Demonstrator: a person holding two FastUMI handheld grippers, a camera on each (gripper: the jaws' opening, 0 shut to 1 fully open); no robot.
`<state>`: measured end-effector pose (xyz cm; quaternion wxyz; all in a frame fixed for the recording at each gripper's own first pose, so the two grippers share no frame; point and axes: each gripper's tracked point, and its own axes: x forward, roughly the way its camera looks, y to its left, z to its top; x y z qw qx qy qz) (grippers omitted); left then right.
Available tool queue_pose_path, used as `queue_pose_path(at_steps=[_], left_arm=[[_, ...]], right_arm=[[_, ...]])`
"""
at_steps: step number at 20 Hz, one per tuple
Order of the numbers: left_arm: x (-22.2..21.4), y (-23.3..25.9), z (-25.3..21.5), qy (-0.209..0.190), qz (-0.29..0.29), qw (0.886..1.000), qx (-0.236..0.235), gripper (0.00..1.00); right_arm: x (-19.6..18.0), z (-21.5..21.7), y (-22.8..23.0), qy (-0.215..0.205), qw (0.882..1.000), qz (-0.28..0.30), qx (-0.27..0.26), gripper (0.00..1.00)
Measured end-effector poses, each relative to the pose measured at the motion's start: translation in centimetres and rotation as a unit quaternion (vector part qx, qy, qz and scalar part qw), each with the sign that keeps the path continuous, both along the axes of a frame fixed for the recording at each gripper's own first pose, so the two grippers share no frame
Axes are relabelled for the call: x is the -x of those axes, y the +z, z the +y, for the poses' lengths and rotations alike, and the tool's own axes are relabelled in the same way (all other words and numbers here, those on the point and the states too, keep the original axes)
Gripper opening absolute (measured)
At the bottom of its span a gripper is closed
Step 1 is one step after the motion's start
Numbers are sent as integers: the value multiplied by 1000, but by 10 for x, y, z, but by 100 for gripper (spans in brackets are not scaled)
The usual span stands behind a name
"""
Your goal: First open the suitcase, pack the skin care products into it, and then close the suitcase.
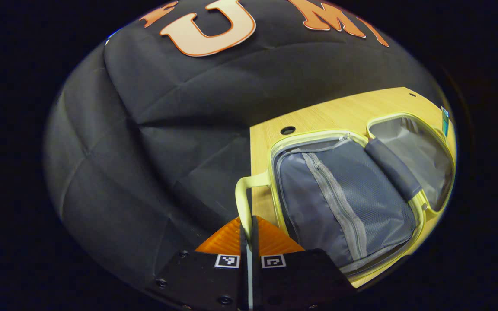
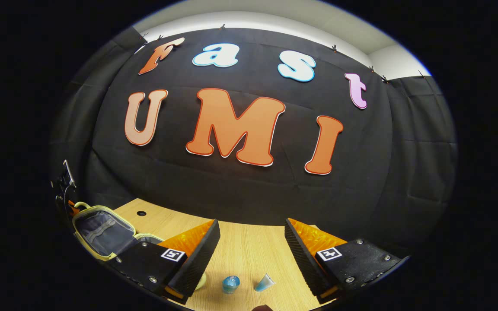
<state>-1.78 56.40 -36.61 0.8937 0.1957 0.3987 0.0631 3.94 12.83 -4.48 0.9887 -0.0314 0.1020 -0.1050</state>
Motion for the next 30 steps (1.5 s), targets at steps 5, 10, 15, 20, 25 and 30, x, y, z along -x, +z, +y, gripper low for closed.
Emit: queue_pose_path(at_steps=[5,10,15,20,25,30], left_arm=[[12,-19,11,27,18,999,-3,4],[8,-10,9,36,2,999,-37,35],[-3,49,-47,-5,-52,996,-71,65],[-7,116,-127,-21,-118,990,-69,88],[-9,170,-221,-47,-180,980,-63,95],[-15,214,-306,-53,-236,970,-32,97]], right_arm=[[5,-6,-8,-7,1000,10,7,95],[8,-21,-13,-6,1000,14,11,95],[3,-39,-9,5,1000,-6,13,95],[2,-54,-11,35,999,-14,9,95],[7,-75,-18,52,998,-21,-1,95],[14,-91,-26,68,997,-24,-17,95]])
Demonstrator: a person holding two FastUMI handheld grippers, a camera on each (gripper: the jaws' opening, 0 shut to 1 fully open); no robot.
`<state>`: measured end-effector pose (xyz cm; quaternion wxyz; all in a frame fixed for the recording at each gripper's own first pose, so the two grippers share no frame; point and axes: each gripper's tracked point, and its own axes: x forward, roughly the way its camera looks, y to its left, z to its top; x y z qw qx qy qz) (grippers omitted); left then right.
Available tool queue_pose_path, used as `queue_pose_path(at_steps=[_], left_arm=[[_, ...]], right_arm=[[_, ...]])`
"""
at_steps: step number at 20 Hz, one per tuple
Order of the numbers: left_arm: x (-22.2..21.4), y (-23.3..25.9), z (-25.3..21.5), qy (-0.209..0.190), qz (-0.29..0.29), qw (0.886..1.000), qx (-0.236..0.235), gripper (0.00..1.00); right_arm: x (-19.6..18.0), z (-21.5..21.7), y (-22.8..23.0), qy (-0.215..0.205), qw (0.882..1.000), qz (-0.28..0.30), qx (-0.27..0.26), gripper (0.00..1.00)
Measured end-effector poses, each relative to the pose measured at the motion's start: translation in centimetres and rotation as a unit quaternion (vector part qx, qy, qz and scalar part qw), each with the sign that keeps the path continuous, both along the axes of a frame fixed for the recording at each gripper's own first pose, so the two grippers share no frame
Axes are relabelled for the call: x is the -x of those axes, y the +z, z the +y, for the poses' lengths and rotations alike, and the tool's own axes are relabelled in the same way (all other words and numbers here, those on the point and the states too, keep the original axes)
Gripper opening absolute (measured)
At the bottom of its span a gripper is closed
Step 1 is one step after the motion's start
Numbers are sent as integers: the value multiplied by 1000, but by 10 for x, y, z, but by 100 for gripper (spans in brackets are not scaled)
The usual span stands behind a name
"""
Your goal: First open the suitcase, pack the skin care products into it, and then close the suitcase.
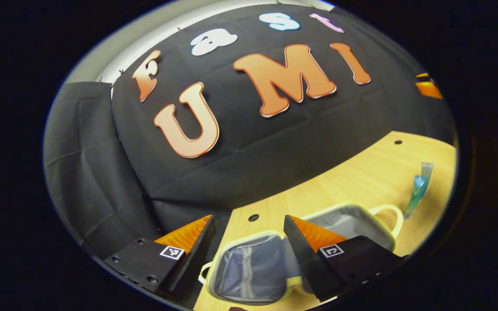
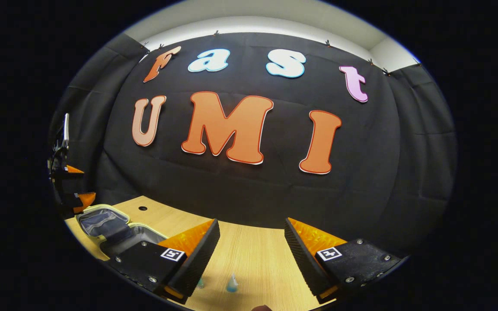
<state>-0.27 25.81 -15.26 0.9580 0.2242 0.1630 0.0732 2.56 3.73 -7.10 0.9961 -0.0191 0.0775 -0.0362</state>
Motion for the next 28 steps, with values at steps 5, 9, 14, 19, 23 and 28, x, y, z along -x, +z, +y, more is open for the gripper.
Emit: queue_pose_path(at_steps=[5,9,14,19,23,28], left_arm=[[-2,23,-75,-17,-43,998,49,97],[1,24,-124,-21,-63,994,88,97],[12,-1,-175,-33,-44,994,99,98],[27,-47,-227,-49,-10,992,118,97],[35,-88,-260,-61,12,986,154,98],[29,-147,-300,-81,46,975,203,98]], right_arm=[[8,-11,-13,17,1000,5,-16,95],[11,-24,-25,28,999,12,-22,95],[13,-37,-45,50,998,25,-29,95],[17,-42,-68,73,996,41,-23,96],[27,-43,-82,84,995,49,-15,96],[36,-45,-105,98,993,66,2,96]])
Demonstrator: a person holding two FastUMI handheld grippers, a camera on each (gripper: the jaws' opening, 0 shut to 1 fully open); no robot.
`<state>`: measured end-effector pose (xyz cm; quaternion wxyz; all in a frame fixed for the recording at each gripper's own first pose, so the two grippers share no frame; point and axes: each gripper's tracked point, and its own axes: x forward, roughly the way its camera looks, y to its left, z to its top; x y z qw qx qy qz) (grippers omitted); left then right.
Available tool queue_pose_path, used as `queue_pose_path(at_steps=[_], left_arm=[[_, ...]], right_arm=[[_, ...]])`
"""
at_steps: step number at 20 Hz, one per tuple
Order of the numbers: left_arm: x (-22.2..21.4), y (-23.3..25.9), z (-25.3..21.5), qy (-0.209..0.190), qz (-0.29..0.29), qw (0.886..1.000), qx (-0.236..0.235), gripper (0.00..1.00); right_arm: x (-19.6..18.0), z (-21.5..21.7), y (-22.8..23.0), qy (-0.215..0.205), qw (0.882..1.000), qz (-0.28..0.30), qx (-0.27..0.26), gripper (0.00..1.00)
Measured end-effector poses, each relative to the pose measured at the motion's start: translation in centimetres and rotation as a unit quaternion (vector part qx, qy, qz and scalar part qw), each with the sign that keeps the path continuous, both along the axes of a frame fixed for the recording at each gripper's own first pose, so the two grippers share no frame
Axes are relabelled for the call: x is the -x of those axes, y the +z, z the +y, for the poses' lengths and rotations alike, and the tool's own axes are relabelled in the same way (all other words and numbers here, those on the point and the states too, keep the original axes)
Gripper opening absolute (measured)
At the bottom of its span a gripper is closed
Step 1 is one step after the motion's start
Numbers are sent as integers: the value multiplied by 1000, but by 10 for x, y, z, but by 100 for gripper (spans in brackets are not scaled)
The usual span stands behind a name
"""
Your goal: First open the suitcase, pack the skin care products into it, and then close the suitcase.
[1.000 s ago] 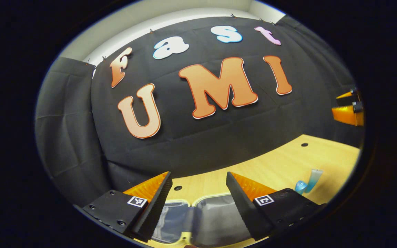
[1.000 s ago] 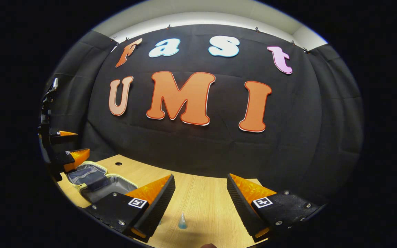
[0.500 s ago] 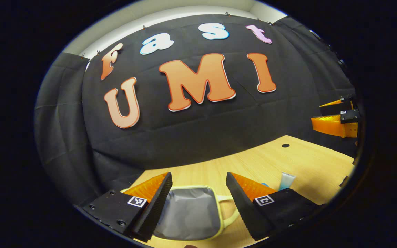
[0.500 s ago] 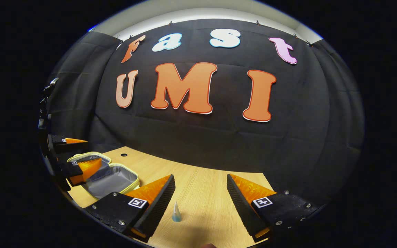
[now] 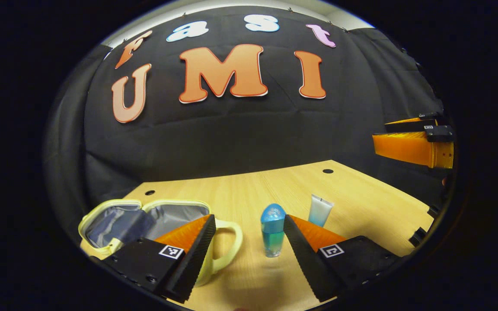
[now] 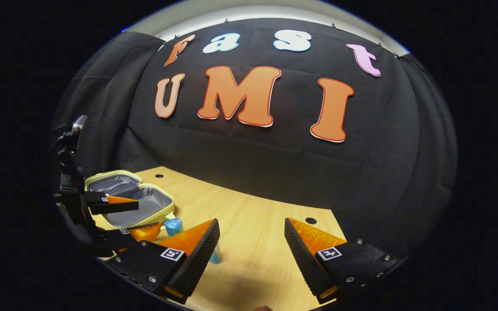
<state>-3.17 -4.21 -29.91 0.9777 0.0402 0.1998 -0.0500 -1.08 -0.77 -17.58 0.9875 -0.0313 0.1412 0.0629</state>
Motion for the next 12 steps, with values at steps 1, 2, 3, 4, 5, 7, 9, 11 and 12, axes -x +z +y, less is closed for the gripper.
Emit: queue_pose_path(at_steps=[1,2,3,4,5,7,9,11,12], left_arm=[[-2,-11,-5,-2,6,1000,1,98],[-4,-22,-10,-5,10,1000,3,98],[-7,-32,-13,-6,17,1000,6,98],[-9,-44,-17,-5,25,1000,11,98],[-11,-53,-21,-8,30,999,17,98],[-17,-68,-30,-12,40,999,22,98],[-23,-84,-38,-15,52,998,32,96],[-28,-98,-41,-12,67,997,41,90],[-30,-106,-41,-9,76,996,45,87]], right_arm=[[1,1,-4,2,1000,1,-1,96],[-1,2,-9,5,1000,3,-1,96],[-1,4,-14,7,1000,5,-1,96],[-3,6,-19,9,1000,8,0,96],[-3,7,-21,11,1000,10,-1,96],[-4,7,-23,13,1000,6,-4,96],[-7,5,-28,10,1000,5,-4,96],[-10,2,-32,6,1000,4,-3,96],[-11,0,-35,6,1000,5,-3,96]])
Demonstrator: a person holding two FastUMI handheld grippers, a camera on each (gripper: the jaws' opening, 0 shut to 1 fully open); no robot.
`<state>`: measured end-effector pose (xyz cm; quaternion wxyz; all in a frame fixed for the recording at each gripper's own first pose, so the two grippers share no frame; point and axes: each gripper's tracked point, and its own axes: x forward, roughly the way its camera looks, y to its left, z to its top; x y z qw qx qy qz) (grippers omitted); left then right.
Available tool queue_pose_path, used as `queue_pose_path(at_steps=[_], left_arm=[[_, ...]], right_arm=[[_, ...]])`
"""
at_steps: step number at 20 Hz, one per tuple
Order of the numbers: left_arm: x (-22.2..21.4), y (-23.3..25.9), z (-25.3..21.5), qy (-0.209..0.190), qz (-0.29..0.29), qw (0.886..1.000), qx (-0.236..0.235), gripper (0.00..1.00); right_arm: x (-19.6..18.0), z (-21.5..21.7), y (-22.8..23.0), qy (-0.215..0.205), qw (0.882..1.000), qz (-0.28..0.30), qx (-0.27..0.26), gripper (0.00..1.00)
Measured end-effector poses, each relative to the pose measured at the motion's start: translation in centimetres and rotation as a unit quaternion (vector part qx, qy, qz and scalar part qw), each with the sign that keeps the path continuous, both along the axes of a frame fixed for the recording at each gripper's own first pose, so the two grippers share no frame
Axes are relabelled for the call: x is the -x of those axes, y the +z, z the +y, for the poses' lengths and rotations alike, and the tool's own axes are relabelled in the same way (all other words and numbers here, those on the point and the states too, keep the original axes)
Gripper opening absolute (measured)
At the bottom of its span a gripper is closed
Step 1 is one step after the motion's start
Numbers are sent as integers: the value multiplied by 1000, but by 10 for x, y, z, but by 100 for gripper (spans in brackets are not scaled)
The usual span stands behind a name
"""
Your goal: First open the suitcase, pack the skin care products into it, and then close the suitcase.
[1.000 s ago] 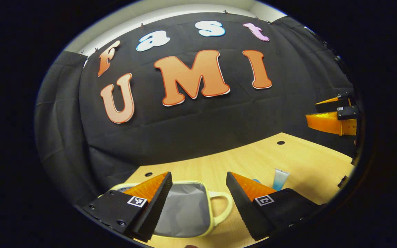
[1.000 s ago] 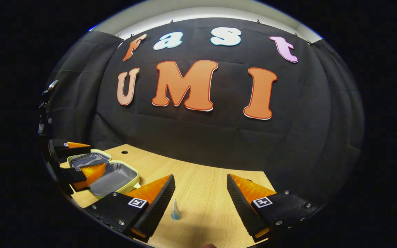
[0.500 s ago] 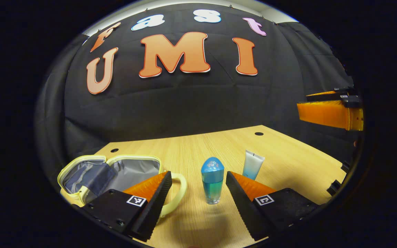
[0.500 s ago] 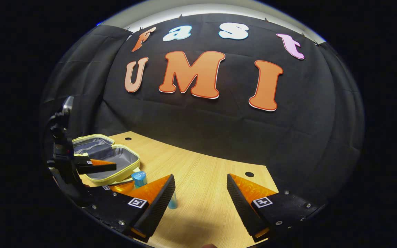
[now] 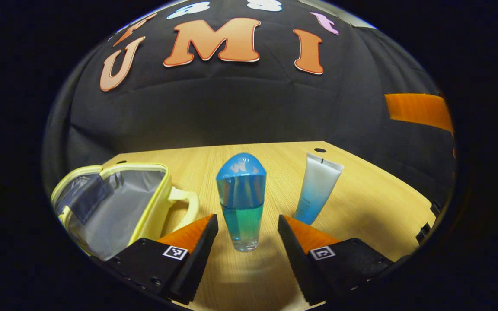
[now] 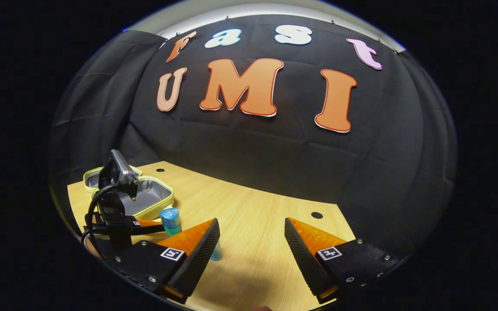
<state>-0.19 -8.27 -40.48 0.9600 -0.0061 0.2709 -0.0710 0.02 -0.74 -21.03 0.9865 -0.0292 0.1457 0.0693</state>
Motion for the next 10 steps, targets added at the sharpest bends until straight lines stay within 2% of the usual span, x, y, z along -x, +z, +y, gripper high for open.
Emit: queue_pose_path(at_steps=[2,4,6,10], left_arm=[[-7,-9,-2,0,13,1000,8,82],[-15,-4,-2,-7,-4,1000,4,78],[-13,-5,2,-7,1,1000,-2,49],[-7,10,10,-6,6,1000,-2,45]], right_arm=[[-4,-1,-9,1,1000,6,-3,96],[-5,2,-18,7,1000,13,-13,96],[-7,7,-30,11,999,24,-19,96],[6,22,-60,23,997,64,-42,96]])
